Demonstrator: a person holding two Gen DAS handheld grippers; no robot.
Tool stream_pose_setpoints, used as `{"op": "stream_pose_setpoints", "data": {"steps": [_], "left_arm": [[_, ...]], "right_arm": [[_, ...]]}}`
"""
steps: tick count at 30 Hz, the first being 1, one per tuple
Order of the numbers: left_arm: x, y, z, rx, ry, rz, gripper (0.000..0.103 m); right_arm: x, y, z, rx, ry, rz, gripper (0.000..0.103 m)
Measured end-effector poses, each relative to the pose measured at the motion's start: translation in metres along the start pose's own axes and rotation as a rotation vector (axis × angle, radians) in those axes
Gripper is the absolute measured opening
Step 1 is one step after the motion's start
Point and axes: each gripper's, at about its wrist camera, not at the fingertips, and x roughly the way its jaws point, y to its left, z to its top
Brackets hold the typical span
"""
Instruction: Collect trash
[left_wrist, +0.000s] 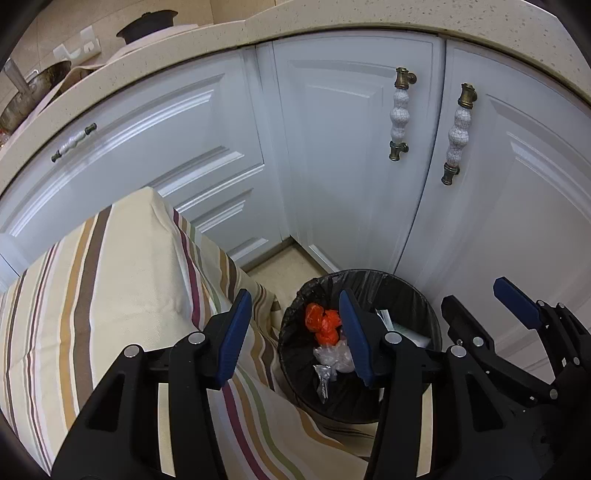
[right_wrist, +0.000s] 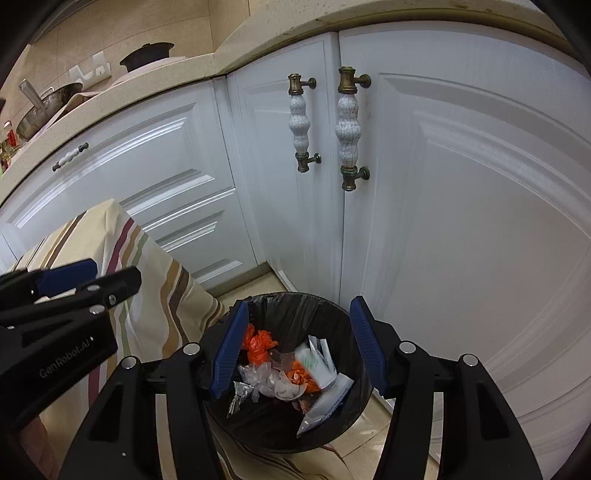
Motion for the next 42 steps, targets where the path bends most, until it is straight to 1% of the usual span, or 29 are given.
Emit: {"op": "stream_pose_setpoints", "data": {"steps": [8,16,22,26,30,33,38,40,42], "left_arm": [[-0.005,0.006,0.001,-0.013,-0.013,0.004,0.048],[-0.017,0.011,0.000,-0.018,-0.031,0.001,0.048],[-0.041,0.018,-0.001,-0.024,-0.071,-0.006,0.048],[-0.063,0.027,-0.002,-0.031,-0.103,-0.015,0.050],[-0.090,0.038,-0.008,-0.044,-0.140,-0.018,0.056],[-0.111,0.045,-0.014,-0.051,-0.170,-0.019,0.058],[-0.144,0.059,-0.025,-0.061,-0.218,-0.019,0.069],[-0.155,0.065,-0.029,-0.070,-0.236,-0.019,0.076],[-0.166,0.071,-0.034,-0.077,-0.252,-0.021,0.081]], "right_arm": [[-0.007,0.003,0.004,0.001,-0.015,-0.018,0.056],[-0.028,0.006,0.012,-0.006,-0.048,-0.040,0.057],[-0.051,0.009,0.017,-0.009,-0.078,-0.056,0.058],[-0.074,0.014,0.019,-0.016,-0.103,-0.067,0.059],[-0.101,0.022,0.020,-0.031,-0.135,-0.081,0.062],[-0.121,0.029,0.018,-0.032,-0.159,-0.084,0.065],[-0.150,0.042,0.013,-0.037,-0.195,-0.077,0.071],[-0.161,0.048,0.011,-0.039,-0.208,-0.073,0.073],[-0.170,0.053,0.009,-0.042,-0.219,-0.072,0.075]]}}
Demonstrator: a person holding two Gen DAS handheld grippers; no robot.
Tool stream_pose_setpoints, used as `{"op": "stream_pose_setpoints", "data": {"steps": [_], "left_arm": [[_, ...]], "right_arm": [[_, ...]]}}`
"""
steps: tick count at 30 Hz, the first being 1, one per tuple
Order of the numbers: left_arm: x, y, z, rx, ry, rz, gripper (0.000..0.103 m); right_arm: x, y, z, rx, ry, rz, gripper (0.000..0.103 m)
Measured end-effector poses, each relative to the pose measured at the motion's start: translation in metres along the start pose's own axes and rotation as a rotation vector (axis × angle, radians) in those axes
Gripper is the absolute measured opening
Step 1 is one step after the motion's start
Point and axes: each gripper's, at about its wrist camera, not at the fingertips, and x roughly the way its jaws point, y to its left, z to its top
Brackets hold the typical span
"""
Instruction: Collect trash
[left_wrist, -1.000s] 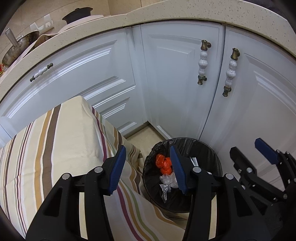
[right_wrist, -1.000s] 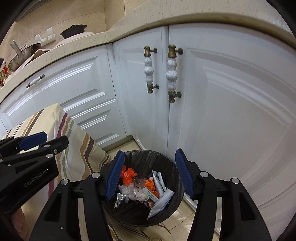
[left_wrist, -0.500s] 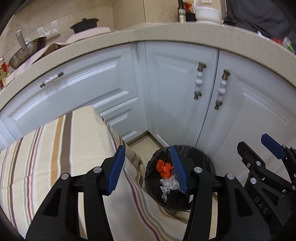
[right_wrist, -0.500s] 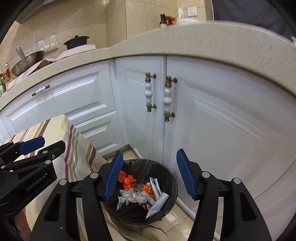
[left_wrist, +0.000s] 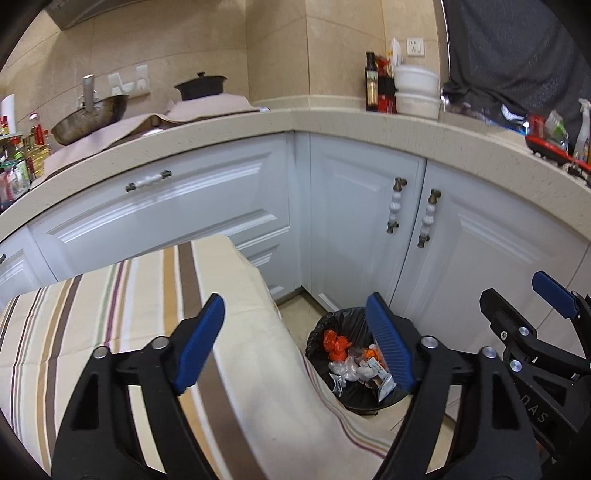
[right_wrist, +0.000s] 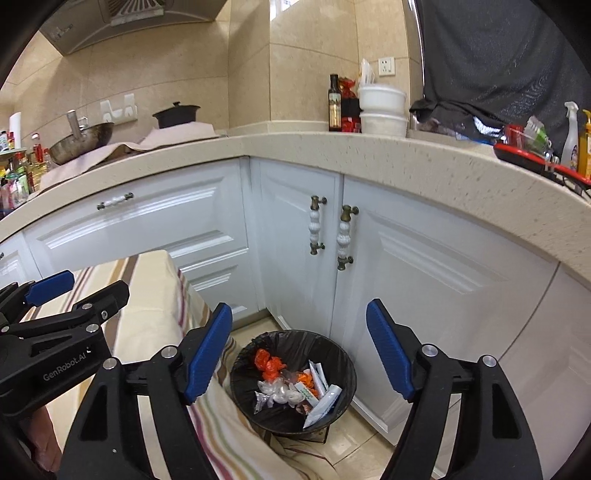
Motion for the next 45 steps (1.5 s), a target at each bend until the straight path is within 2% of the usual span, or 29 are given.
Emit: {"op": "stream_pose_setpoints", "data": {"steps": [4,18,45], "left_arm": [[-0.022,0.009,-0.004,0.003,-0.033,0.002,0.089],[-0.060,0.020,-0.007,-0.007,-0.097,-0.025,0.090],[-0.072,0.020,-0.009,-0.007,-0.109,-0.033,0.091]], "right_arm": [[-0.020,0.007,0.001,0.003,-0.028,0.002,0.079],[-0.070,0.012,0.002,0.003,-0.089,-0.042,0.081],[-0.085,0.016,0.000,0.000,-0.111,-0.063,0.081]]}}
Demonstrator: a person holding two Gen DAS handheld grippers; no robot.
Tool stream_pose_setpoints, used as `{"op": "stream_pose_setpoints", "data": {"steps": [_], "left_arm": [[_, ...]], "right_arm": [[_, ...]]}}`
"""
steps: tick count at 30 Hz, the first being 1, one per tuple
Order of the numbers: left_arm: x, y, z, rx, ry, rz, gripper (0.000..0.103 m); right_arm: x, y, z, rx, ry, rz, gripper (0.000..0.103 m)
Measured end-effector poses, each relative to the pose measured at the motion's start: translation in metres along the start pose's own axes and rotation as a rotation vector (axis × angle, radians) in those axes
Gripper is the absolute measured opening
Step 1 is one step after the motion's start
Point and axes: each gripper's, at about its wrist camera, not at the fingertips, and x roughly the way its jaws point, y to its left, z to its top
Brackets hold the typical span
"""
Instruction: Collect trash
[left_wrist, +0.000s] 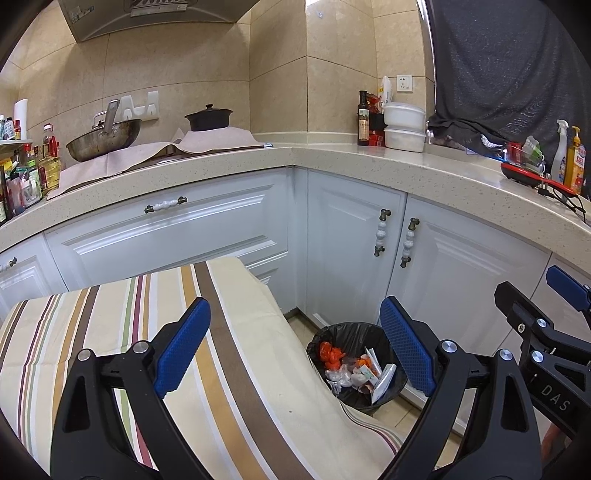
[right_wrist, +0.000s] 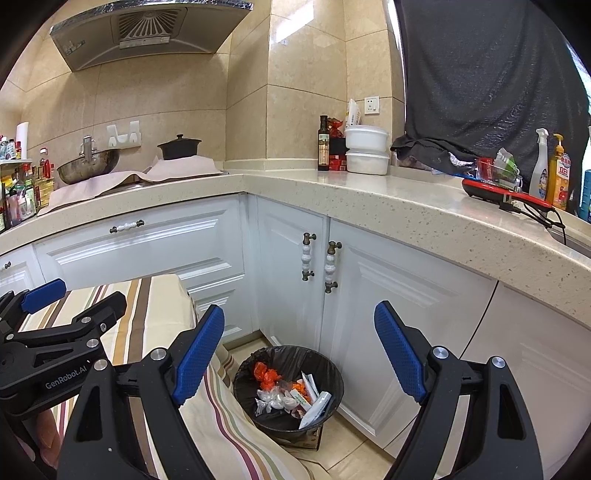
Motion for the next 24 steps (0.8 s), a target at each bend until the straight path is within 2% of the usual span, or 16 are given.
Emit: {"op": "stream_pose_setpoints", "data": {"steps": [7,24], "left_arm": [[-0.0006,-0.0005,0.0001,0.002,-0.001,0.000,0.095],[-0.0023,-0.0048,0.0009,0.018,-0.019,-0.006,0.097]], "right_arm": [[0.0005,-0.0001,0.0002,0.000,0.000,0.000,0.081],[0.0003,-0.0050,-0.0003,0.003,-0.001,-0.004,0.081]]}}
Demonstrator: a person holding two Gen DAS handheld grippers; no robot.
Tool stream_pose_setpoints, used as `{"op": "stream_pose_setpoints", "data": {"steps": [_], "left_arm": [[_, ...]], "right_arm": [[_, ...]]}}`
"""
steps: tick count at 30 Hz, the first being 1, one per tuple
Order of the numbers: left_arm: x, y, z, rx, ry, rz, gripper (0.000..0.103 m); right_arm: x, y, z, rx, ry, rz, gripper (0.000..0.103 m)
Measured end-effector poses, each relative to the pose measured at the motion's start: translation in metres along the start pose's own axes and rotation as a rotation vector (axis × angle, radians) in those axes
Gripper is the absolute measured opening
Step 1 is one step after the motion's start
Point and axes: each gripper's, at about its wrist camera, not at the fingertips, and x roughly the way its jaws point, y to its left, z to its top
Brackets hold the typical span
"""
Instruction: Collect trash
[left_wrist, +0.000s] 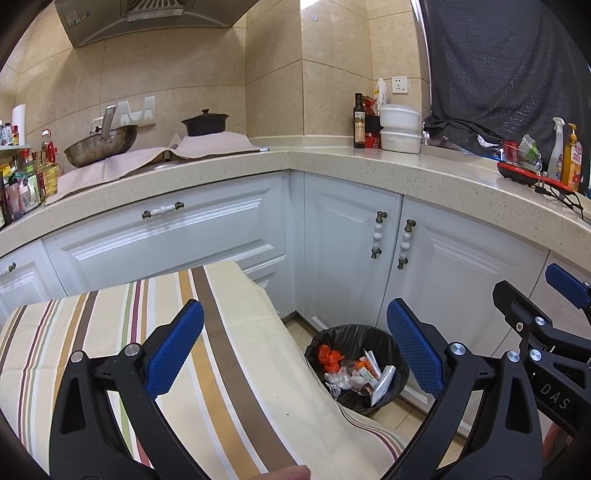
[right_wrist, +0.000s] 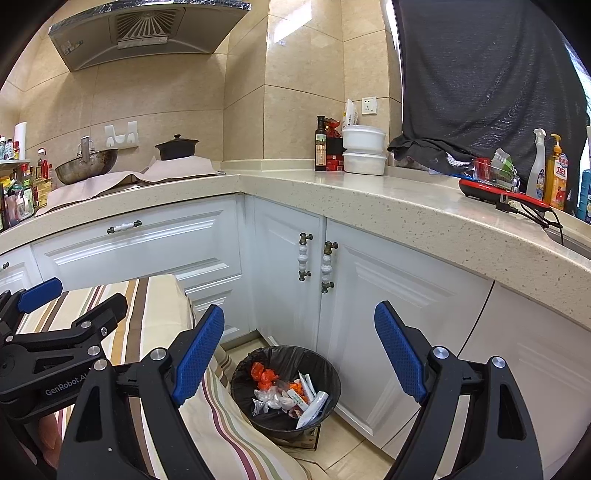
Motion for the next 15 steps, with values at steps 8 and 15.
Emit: {"op": "stream_pose_setpoints", "data": {"steps": [8,15], "left_arm": [[-0.0018,-0.0001,-0.0011,-0.009,-0.009,-0.028,0.098],[-0.0005,-0.0032,-0.0011,-0.003,-0.005,-0.032,0.098]], "right_arm": [[-0.0003,-0.0018,0.0001,0.003,0.000,-0.002,0.081],[-0.0051,-0.0046,0.0001,0.006,-0.008,-0.007,0.081]]}}
